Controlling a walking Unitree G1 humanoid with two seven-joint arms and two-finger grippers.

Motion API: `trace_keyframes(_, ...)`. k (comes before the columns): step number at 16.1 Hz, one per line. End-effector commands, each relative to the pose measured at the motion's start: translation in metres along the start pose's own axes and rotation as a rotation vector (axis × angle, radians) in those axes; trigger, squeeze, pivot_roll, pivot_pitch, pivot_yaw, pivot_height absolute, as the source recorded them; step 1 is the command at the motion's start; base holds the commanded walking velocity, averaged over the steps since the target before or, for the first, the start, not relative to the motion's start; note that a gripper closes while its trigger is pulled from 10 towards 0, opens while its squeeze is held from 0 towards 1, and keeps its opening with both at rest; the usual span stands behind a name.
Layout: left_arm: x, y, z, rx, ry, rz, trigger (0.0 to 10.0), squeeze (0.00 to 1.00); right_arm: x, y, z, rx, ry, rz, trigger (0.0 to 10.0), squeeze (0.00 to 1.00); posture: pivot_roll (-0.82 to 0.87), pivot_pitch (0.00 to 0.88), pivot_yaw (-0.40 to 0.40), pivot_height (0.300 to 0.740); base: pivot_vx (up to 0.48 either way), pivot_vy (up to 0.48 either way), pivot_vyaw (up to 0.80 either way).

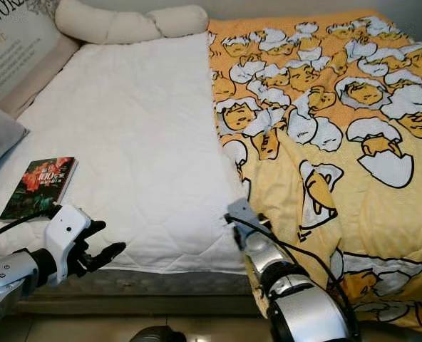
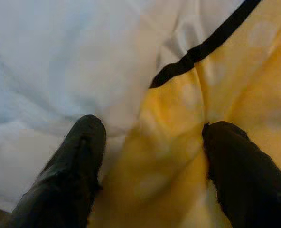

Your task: Clean up the room

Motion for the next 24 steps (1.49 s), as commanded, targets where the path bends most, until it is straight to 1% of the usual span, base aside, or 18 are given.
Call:
trace_keyframes(1,0.003,0.002,-0.002,0.006,0.0,0.019,10.0,0.0,0.002,-0.005,-0.001,0.012,-0.006,-0.018,0.0,0.0,0.23,0.044,0.136,0.74,0.0,0.0,0.0)
trace_keyframes(5,0.003,0.005,0.0,0.005,-0.01,0.02,10.0,0.0,0.003,-0.01,-0.001,0.021,-0.006,0.012,0.0,0.0,0.23,0.024,0.143,0.74,0.0,0.0,0.0)
trace_keyframes(10,0.005,0.004,0.0,0.007,-0.005,0.018,10.0,0.0,0.006,-0.007,-0.001,0.014,0.028,0.034,0.0,0.0,0.23,0.009,0.134,0.74,0.0,0.0,0.0)
trace_keyframes(13,0.006,0.005,0.006,-0.002,0.004,0.009,10.0,0.0,0.002,-0.002,0.0,0.008,0.033,0.079,0.0,0.0,0.21,0.0,0.116,0.74,0.0,0.0,0.0)
trace_keyframes(14,0.009,0.007,0.011,-0.016,0.021,0.004,10.0,0.0,-0.002,0.001,0.0,0.003,0.043,0.091,0.0,0.0,0.2,0.0,0.106,0.74,0.0,0.0,0.0)
trace_keyframes(16,0.01,0.008,0.014,-0.023,0.029,0.002,10.0,0.0,-0.003,0.002,0.001,0.0,0.052,0.102,0.0,0.0,0.19,0.0,0.103,0.74,0.0,0.0,0.0)
trace_keyframes(19,0.016,0.014,0.025,-0.056,0.062,-0.017,10.0,0.0,-0.005,0.004,0.0,-0.026,0.083,0.209,0.0,0.0,0.15,0.0,0.089,0.74,0.0,0.0,0.0)
trace_keyframes(20,0.018,0.016,0.029,-0.068,0.075,-0.026,10.0,0.0,-0.001,0.008,-0.001,-0.061,0.129,0.283,0.0,0.0,0.14,0.0,0.087,0.74,0.0,0.0,0.0)
trace_keyframes(22,0.018,0.016,0.035,-0.074,0.08,-0.028,10.0,0.0,0.003,0.017,-0.003,-0.122,0.207,0.346,0.0,0.0,0.11,0.0,0.081,0.74,0.0,0.0,0.0)
trace_keyframes(23,0.018,0.016,0.036,-0.077,0.08,-0.029,10.0,0.0,0.004,0.021,-0.004,-0.146,0.239,0.358,0.0,0.0,0.11,0.0,0.081,0.74,0.0,0.0,0.0)
trace_keyframes(24,0.018,0.017,0.039,-0.083,0.082,-0.031,10.0,0.0,0.007,0.031,-0.007,-0.182,0.346,0.41,0.0,0.0,0.09,0.0,0.075,0.74,0.0,0.0,0.0)
Point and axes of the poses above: a point about 5 cm out from each wrist's last joint towards the gripper, its own z axis pointing out of the wrist towards the gripper, its own y axis along the axis of the wrist's last joint, x = y × z, the point moved 3 cm from there along z, pointing out of the wrist towards the gripper, and after that the axes turned 12 degrees about z, right-handed, at the moved point
